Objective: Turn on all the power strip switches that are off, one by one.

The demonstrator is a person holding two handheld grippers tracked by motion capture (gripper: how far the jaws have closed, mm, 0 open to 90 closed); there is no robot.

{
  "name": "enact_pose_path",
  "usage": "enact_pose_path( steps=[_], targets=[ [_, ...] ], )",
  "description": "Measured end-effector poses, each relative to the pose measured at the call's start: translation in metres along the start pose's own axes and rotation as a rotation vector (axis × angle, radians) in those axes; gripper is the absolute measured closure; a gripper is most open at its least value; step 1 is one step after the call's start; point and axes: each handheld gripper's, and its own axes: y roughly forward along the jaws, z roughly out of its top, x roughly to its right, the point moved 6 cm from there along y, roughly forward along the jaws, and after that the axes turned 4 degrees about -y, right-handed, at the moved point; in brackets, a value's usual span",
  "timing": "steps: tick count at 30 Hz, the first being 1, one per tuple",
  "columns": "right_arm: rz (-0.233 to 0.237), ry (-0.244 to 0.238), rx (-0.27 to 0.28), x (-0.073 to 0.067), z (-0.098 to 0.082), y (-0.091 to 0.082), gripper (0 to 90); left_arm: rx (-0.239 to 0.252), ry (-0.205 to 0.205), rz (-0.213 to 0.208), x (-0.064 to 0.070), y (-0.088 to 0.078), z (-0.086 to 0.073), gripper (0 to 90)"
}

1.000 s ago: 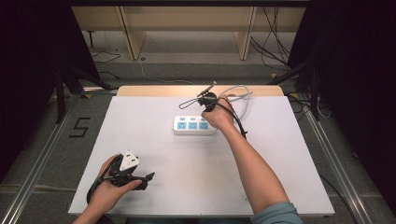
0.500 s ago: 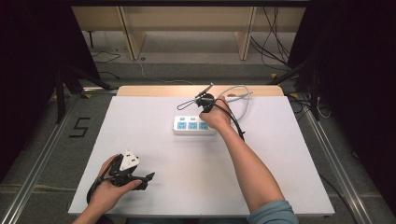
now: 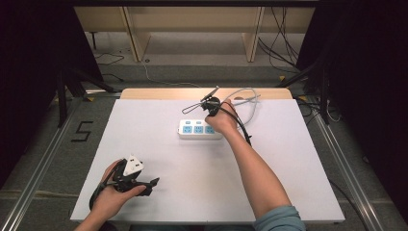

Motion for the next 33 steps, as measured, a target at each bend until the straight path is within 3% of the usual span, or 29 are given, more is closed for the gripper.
enact_pose_path(
  steps=[33],
  targets=[
    [-0.005,0.011,-0.027,-0.001,-0.0004,0.0041,90.0,0.002,-0.003,-0.002,0.001,0.0013,0.0005,16.7]
  ],
)
